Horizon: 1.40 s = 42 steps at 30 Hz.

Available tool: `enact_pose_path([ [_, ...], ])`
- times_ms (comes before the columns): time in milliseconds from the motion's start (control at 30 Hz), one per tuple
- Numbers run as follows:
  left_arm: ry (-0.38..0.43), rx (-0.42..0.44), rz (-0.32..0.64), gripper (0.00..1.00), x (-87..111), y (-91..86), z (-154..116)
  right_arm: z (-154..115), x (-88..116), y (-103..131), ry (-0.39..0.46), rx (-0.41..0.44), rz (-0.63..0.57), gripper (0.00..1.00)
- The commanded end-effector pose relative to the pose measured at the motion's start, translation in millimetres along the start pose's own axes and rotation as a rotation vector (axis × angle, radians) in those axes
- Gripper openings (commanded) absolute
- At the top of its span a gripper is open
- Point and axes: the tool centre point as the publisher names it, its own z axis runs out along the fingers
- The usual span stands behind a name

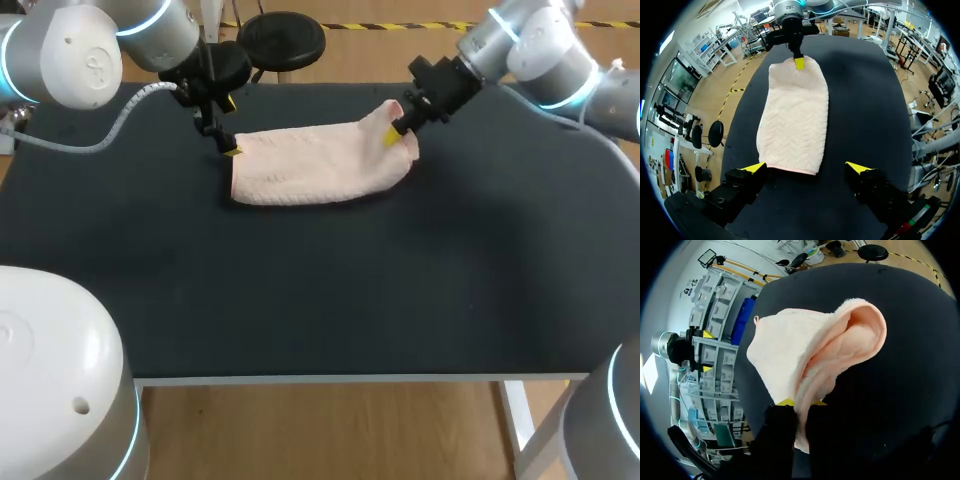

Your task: Fold the towel

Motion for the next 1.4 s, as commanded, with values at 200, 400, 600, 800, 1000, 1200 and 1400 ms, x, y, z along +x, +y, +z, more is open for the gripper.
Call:
enact_pose_path([
  [200, 0.002, 0.004, 0.002, 1.00, -0.3, 0.8, 0.3, 38.9, 44.5, 27.2, -0.057, 0.115, -0.094, 0.00],
  [400, 0.002, 0.004, 0.002, 1.00, -0.3, 0.8, 0.3, 69.8, 68.5, 43.1, -0.039, 0.152, -0.111, 0.00],
  [600, 0.002, 0.004, 0.002, 1.00, -0.3, 0.8, 0.3, 96.1, 82.2, 56.6, -0.016, 0.179, -0.122, 0.00],
  [800, 0.002, 0.004, 0.002, 1.00, -0.3, 0.8, 0.3, 112.9, 90.4, 63.5, 0.007, 0.198, -0.134, 0.00],
  [1000, 0.002, 0.004, 0.002, 1.00, -0.3, 0.8, 0.3, 118.0, 96.1, 68.7, 0.060, 0.177, -0.112, 0.00],
  [1200, 0.002, 0.004, 0.002, 1.00, -0.3, 0.8, 0.3, 125.7, 112.2, 69.6, 0.098, 0.165, -0.123, 0.00],
  [1400, 0.002, 0.004, 0.002, 1.00, -0.3, 0.8, 0.3, 132.5, 124.7, 70.1, 0.138, 0.151, -0.130, 0.00],
])
